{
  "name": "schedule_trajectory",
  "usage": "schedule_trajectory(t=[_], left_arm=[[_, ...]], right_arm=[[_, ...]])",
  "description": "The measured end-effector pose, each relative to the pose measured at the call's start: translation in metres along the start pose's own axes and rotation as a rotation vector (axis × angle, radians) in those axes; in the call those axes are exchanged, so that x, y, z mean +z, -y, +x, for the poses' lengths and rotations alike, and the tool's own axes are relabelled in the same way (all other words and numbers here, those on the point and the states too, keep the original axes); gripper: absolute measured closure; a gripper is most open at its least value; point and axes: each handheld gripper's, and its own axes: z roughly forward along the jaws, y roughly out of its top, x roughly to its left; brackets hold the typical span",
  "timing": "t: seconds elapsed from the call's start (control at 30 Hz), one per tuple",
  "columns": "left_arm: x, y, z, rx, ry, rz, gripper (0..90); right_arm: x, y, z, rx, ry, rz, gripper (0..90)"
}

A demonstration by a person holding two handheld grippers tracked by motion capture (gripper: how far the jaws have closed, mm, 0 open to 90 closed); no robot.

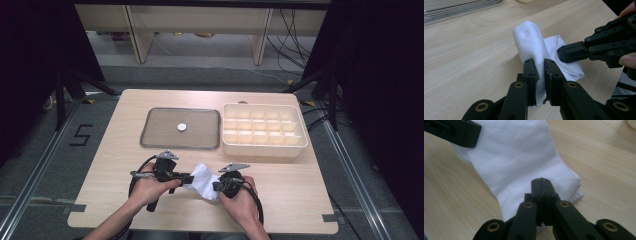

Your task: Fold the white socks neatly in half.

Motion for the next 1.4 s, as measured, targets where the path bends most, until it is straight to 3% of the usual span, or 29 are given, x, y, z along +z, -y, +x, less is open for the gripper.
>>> schedule_trajectory(t=[0.17,0.2,1.4], left_arm=[[0.000,-0.001,-0.002,0.004,-0.001,-0.002,80.5],[0.000,-0.001,-0.002,0.005,0.000,-0.003,80.6],[0.001,-0.006,-0.017,0.052,0.028,-0.014,80.8]], right_arm=[[0.000,0.000,0.000,0.021,0.004,0.003,90.0],[-0.001,0.000,0.002,0.053,0.013,0.017,90.0],[0.001,0.002,0.001,0.079,-0.013,0.026,90.0]])
